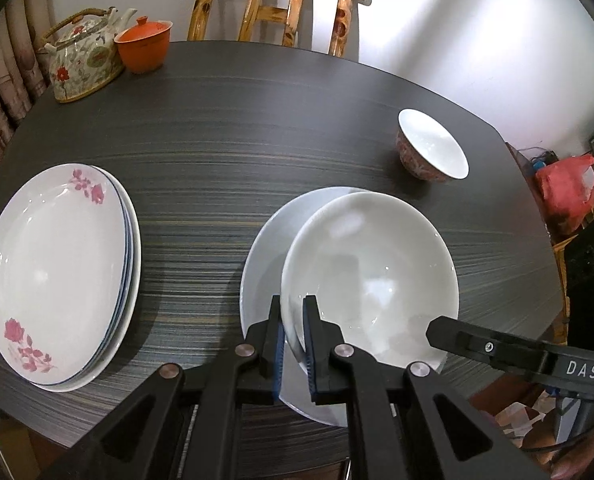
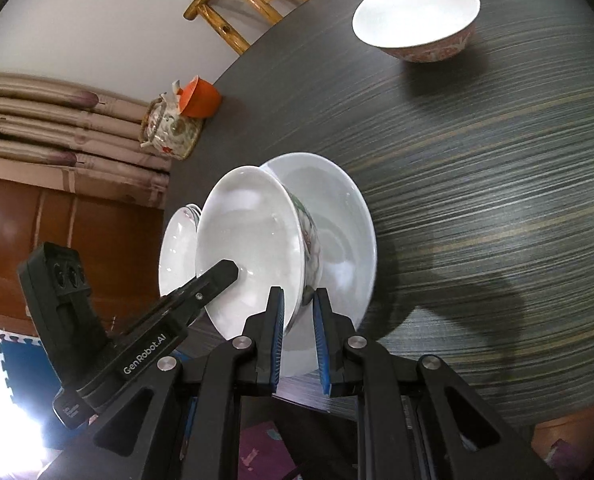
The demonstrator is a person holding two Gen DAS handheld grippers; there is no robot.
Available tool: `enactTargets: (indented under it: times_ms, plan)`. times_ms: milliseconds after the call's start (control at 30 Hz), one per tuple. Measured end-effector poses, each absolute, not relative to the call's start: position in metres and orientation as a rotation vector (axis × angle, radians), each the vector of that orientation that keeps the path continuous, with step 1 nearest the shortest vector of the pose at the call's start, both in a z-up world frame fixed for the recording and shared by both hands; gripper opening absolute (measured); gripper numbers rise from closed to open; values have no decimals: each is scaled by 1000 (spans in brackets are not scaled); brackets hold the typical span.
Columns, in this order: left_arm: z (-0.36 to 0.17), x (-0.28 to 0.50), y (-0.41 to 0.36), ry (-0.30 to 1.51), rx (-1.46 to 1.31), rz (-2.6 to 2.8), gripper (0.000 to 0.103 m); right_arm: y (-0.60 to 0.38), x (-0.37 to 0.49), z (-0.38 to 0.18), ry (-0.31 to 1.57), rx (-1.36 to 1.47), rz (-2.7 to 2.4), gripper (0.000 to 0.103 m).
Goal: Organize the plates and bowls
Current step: 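Lower the held bowl into the large white bowl with the left gripper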
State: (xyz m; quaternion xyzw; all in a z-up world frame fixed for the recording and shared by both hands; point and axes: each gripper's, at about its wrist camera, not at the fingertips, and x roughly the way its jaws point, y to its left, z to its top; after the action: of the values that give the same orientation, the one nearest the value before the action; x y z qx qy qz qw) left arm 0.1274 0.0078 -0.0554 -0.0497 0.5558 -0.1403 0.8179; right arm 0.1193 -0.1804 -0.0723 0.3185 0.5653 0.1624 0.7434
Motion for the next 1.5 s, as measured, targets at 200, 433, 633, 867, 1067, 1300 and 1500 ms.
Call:
enactTargets:
  times_ms: [200,433,633,867,1067,1300,1500]
  plan:
    - [-59,128,8,1188,-99,-291,9,-179,117,-76,1246,684,349,15]
    - [-59,128,2,1180,-63,-282,9,-176,118,-80,1255,682,340,15]
    - [-60,128,1,1180,-56,-279,10,-174,119,-81,1251,677,336,15]
    - [-58,126,-3,1177,-30,-269,13,-172,122,-79,1235,664,336,17]
    - [-52,124,-3,1158,-20,-265,20,-172,124,-74,1223,647,339,17]
    - [-44,123,-2,1138,3,-254,25,-175,120,-68,1198,648,333,17]
    - [-39,118,-5,1117,50,-244,25,-178,115,-58,1161,631,354,32]
